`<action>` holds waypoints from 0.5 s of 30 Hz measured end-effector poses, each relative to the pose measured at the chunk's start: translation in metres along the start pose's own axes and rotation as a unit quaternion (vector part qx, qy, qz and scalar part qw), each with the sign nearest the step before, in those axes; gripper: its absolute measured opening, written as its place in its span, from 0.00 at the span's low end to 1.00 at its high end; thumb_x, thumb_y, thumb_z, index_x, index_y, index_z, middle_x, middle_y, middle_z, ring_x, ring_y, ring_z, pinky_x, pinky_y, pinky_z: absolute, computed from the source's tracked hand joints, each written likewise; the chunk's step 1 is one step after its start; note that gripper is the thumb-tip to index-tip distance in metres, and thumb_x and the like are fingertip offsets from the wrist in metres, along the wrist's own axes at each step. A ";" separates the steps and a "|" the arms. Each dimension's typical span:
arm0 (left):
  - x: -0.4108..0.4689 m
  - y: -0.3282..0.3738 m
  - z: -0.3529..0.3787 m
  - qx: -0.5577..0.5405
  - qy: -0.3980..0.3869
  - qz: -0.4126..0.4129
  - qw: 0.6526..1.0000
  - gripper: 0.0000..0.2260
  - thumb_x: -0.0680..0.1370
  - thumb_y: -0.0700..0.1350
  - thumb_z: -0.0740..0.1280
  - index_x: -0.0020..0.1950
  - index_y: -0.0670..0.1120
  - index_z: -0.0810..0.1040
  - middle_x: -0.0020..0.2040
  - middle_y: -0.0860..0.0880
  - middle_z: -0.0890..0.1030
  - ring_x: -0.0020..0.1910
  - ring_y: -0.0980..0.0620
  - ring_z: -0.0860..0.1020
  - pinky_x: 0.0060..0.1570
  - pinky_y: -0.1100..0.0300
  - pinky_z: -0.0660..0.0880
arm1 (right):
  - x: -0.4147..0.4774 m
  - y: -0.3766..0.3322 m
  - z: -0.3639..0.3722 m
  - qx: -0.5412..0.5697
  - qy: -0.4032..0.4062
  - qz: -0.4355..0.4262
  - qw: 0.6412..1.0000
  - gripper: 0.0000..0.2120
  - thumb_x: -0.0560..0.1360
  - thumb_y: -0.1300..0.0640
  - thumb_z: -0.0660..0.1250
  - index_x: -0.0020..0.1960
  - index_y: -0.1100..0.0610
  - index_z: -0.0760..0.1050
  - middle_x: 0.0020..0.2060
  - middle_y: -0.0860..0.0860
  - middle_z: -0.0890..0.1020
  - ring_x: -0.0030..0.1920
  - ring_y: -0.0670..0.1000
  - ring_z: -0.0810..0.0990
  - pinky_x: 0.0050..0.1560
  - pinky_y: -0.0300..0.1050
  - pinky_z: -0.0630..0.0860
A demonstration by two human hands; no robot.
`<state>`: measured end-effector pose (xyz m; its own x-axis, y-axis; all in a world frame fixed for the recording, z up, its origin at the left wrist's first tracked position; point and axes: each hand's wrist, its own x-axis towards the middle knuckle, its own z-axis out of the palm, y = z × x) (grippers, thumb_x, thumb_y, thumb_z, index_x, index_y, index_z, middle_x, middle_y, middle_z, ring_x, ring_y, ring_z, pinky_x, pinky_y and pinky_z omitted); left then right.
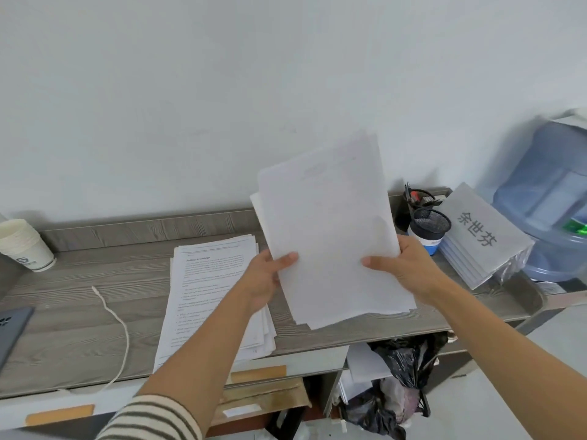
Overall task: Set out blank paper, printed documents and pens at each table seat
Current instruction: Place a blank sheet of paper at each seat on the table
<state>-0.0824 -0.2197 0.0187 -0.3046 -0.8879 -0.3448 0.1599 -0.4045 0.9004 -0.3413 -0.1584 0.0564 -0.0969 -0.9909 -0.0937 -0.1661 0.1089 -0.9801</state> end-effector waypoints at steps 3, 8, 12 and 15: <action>0.005 0.030 0.014 -0.005 -0.001 0.089 0.996 0.18 0.70 0.35 0.73 0.60 0.37 0.79 0.57 0.41 0.83 0.55 0.43 0.82 0.56 0.48 0.78 | 0.008 0.002 -0.007 -0.008 0.039 -0.033 0.999 0.13 0.69 0.67 0.75 0.53 0.61 0.81 0.47 0.54 0.86 0.45 0.53 0.85 0.49 0.50 0.82; 0.001 0.062 0.029 0.065 0.024 0.187 0.980 0.14 0.70 0.31 0.73 0.54 0.41 0.81 0.51 0.45 0.85 0.50 0.48 0.84 0.52 0.56 0.80 | 0.025 0.003 -0.013 0.026 0.039 -0.064 0.997 0.19 0.67 0.67 0.76 0.57 0.57 0.79 0.50 0.49 0.85 0.49 0.47 0.85 0.50 0.43 0.81; 0.001 0.060 0.028 0.094 0.052 0.187 0.976 0.13 0.71 0.31 0.72 0.53 0.44 0.81 0.52 0.46 0.84 0.51 0.47 0.83 0.52 0.56 0.79 | 0.039 0.010 -0.014 0.066 -0.002 -0.041 0.997 0.15 0.70 0.68 0.74 0.54 0.58 0.81 0.50 0.50 0.86 0.51 0.51 0.85 0.51 0.45 0.82; 0.004 0.049 0.031 0.115 0.072 0.163 0.977 0.14 0.72 0.31 0.72 0.56 0.40 0.80 0.54 0.44 0.84 0.55 0.44 0.82 0.54 0.52 0.78 | 0.049 0.021 -0.008 0.026 -0.012 -0.010 1.000 0.07 0.72 0.64 0.73 0.50 0.58 0.83 0.50 0.53 0.86 0.52 0.53 0.85 0.56 0.52 0.80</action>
<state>-0.1048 -0.2363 0.0692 -0.1342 -0.9897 -0.0491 0.0060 -0.0504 0.9987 -0.3575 -0.2035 0.0324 -0.0695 -0.9946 -0.0772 -0.1165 0.0849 -0.9895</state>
